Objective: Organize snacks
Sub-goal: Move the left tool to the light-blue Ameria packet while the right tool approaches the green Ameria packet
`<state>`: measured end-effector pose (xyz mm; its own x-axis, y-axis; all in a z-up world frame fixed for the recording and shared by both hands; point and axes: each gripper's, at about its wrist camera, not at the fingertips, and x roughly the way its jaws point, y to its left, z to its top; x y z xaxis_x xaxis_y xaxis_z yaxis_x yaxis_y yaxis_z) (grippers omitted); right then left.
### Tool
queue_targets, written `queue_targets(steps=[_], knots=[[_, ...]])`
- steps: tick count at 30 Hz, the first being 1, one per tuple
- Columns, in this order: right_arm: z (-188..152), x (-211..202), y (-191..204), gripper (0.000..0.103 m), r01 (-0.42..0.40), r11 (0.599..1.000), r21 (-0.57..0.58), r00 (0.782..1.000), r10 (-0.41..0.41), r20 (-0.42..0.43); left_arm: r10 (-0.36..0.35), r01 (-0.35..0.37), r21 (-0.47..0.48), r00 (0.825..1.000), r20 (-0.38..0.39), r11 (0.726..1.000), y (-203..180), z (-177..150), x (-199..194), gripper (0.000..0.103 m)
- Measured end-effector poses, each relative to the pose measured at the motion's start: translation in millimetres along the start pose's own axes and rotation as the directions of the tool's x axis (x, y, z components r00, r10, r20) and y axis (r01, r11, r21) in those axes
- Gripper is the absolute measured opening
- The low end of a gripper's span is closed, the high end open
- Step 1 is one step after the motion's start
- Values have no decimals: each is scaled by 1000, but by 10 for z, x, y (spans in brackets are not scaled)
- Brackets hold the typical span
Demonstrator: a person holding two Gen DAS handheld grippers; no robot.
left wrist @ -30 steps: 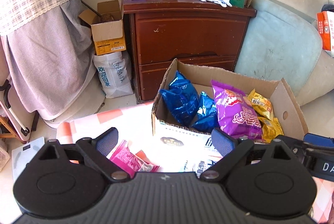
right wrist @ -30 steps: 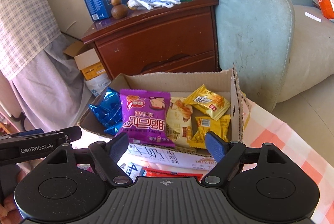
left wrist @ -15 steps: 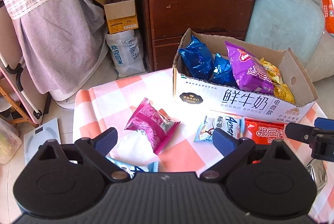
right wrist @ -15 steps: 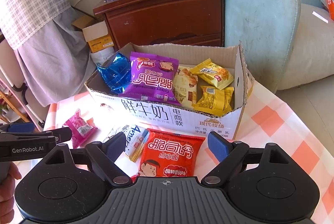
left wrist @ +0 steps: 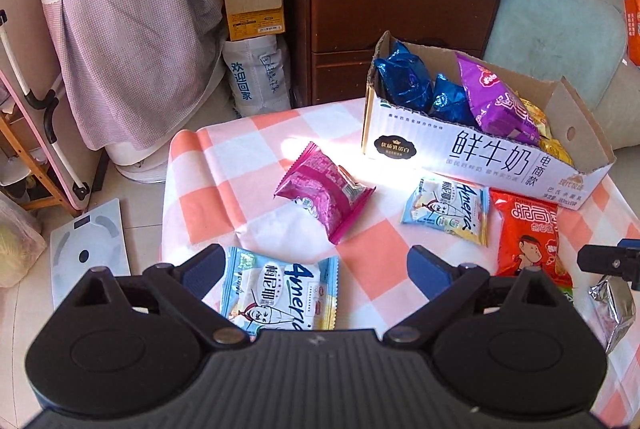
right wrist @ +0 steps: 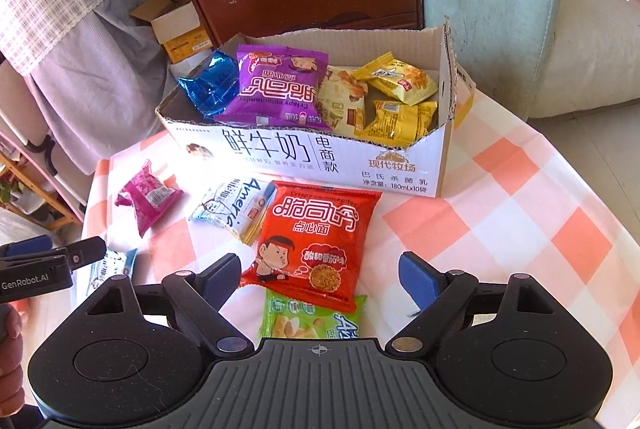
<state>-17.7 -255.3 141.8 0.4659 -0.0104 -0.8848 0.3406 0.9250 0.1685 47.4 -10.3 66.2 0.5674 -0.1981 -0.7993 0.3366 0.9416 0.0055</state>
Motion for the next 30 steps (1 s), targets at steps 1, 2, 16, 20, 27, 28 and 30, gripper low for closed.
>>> queue_targets(steps=[1,2,16,20,27,28,30], knots=[[-13,-2,-6,88,-7,1000,-4,1000,7,-8,2,-2,1,1000,-3,1000,22,-20,9,97],[-26,2,-16,88,-16,1000,-2,1000,16,-17,3,-3,2,1000,-6,1000,42,-39,19,97],[-183,298,25,88,15,1000,-25,987,-18,-157,40,-40,2,997,-64,999,258,-177,272,97],[-252,384,63,88,22,999,-43,982,-30,-186,40,-40,1,997,-73,999,302,-201,314,97],[-369,547,202,88,54,993,-107,973,-76,-217,40,-35,56,995,-96,998,240,-273,453,97],[-389,565,230,88,63,990,-123,973,-88,-213,41,-35,64,994,-98,997,228,-281,472,97],[-409,583,277,88,78,985,-157,974,-109,-198,50,-42,79,994,-102,996,200,-299,513,97]])
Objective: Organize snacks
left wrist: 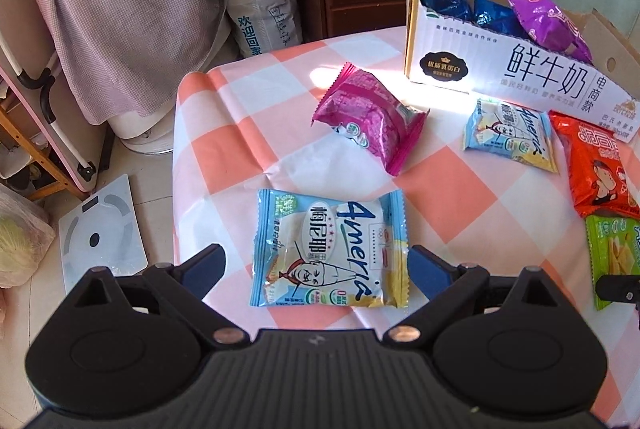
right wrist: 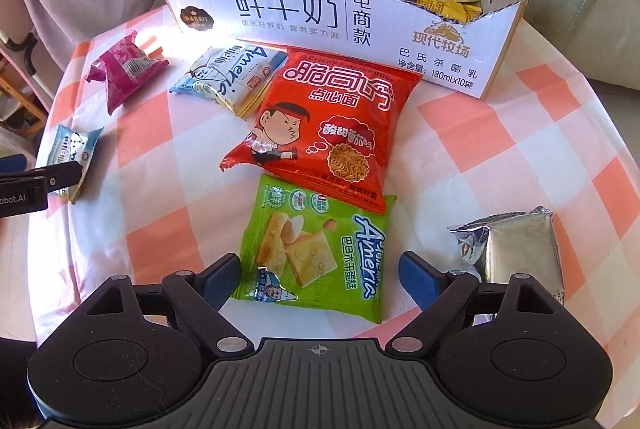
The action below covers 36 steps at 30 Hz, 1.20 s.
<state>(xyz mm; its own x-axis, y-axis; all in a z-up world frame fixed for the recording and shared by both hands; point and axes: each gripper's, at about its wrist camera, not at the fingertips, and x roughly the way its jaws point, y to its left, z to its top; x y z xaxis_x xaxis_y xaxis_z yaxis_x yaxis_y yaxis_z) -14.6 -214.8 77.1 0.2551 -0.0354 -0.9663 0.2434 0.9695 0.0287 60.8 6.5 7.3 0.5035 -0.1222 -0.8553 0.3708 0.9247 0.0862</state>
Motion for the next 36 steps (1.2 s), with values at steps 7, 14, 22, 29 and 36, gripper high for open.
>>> queue_targets(steps=[7,14,22,29,36], knots=[[-11,7,9,88,10,1000,-22,999,-10,32,15,-16,13,1000,7,1000,-50,-23,99,97],[-24,-27,19,72,-20,999,-47,997,23,69,-18,18,17,1000,20,1000,-107,-46,69,81],[-25,-74,98,55,-84,993,-78,993,90,76,-23,19,76,998,58,997,-239,-90,-64,70],[-49,-159,155,38,-120,986,-115,987,131,94,-45,40,74,997,63,996,-258,-85,-126,61],[-40,-87,187,69,-135,983,-128,989,142,48,-63,61,35,997,44,997,-202,-75,-70,76]])
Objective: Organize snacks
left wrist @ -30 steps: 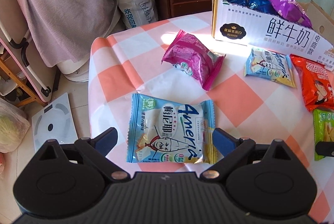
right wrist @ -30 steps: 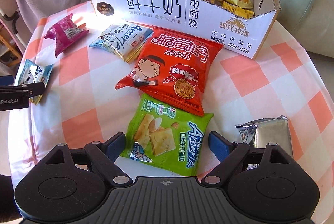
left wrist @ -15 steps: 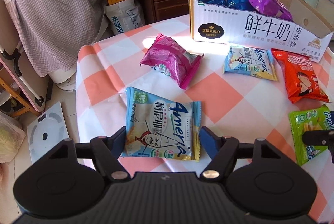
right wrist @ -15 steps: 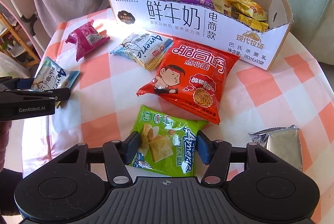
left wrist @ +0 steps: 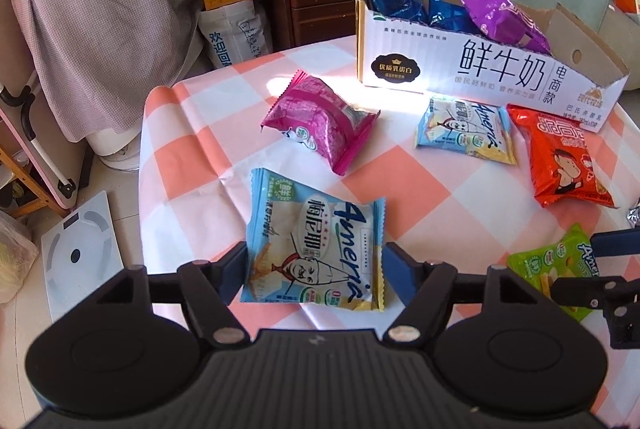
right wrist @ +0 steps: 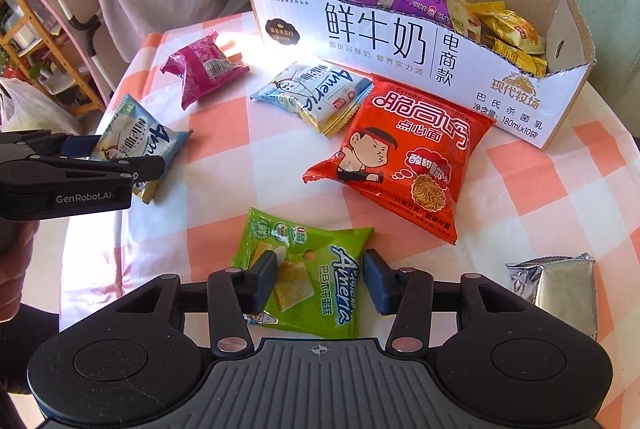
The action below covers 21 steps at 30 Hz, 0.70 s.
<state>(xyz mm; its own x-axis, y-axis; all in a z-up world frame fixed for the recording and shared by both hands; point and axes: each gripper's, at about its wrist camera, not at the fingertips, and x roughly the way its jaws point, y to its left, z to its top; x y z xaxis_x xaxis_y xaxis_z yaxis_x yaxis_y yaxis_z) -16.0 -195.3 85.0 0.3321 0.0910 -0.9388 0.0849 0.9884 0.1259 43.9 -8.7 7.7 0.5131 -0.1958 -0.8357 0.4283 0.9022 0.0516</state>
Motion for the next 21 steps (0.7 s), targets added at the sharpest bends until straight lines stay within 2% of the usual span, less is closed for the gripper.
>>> queue_targets(steps=[3,5,8,10,12,13,14,16,17,21], knots=[[-13,60,40,83,-6,1000,-14,1000,6,-26,15,-15,18,1000,-7,1000,-29,-20,48,80],[-25,77,116,85,7,998,-63,1000,-9,-30,31,-31,40,1000,-3,999,-66,-40,69,81],[-76,95,218,85,30,991,-127,999,-32,-15,34,-35,64,999,15,997,-105,-55,39,75],[-123,95,290,80,62,982,-178,998,-61,11,38,-40,80,999,22,996,-130,-58,15,68],[-128,57,315,63,46,979,-196,999,-40,33,41,-44,80,999,32,996,-141,-61,-14,64],[-118,43,307,59,34,982,-187,999,-27,40,39,-42,80,999,38,996,-145,-60,-34,62],[-103,27,294,55,26,984,-178,999,-18,46,34,-38,79,998,44,996,-149,-55,-54,61],[-81,14,281,52,21,985,-173,998,-12,54,30,-35,77,997,65,996,-155,-42,-105,50],[-82,6,278,52,19,985,-170,998,-8,61,26,-31,78,998,60,996,-158,-27,-114,50],[-31,-80,244,33,-7,989,-151,995,21,92,5,-8,56,999,46,998,-139,-30,-100,49]])
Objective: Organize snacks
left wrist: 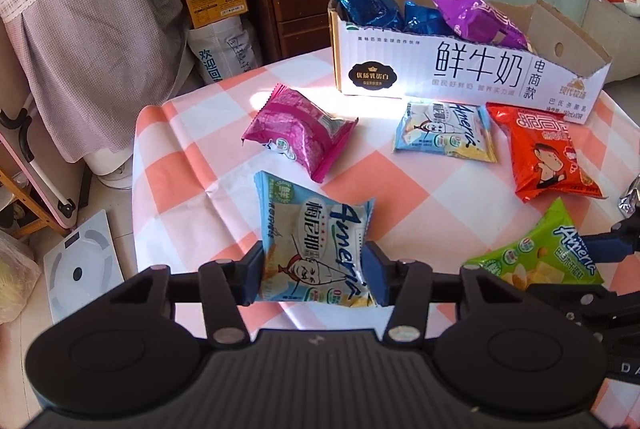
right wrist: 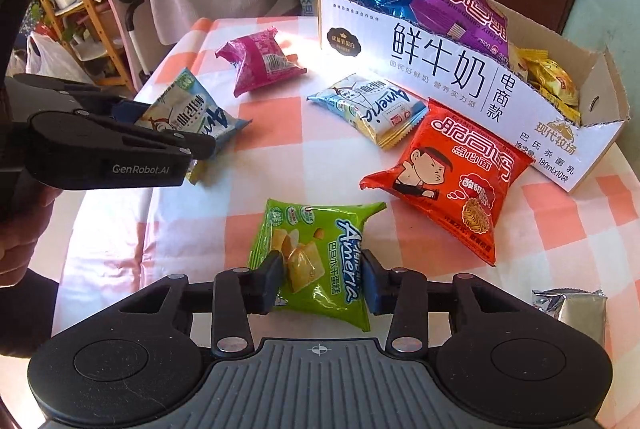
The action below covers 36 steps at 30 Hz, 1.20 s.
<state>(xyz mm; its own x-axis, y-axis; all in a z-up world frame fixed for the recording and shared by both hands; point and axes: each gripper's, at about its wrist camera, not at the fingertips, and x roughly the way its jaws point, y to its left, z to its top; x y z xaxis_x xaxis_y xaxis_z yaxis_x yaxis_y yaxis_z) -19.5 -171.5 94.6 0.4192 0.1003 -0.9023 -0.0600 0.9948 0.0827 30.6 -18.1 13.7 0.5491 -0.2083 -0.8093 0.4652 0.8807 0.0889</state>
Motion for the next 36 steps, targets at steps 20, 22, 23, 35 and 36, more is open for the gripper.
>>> queue_targets(steps=[20,22,23,35,36], knots=[[39,-70,30,29,-151,988,-44,986,147,-78,-74,71,-97,997,-32,993,109,82,-79,29],[44,-121,12,35,-166,982,-95,985,161,-59,-65,61,-104,997,-39,993,125,80,-57,33],[50,-143,-1,42,-173,977,-127,984,168,-50,-64,59,-110,997,-42,992,133,81,-49,34],[5,-28,326,78,-289,786,-547,954,282,-99,-32,19,-163,997,-75,986,247,89,35,49],[-11,-5,365,78,-289,771,-567,955,276,-112,-27,12,-172,996,-81,985,263,93,49,50]])
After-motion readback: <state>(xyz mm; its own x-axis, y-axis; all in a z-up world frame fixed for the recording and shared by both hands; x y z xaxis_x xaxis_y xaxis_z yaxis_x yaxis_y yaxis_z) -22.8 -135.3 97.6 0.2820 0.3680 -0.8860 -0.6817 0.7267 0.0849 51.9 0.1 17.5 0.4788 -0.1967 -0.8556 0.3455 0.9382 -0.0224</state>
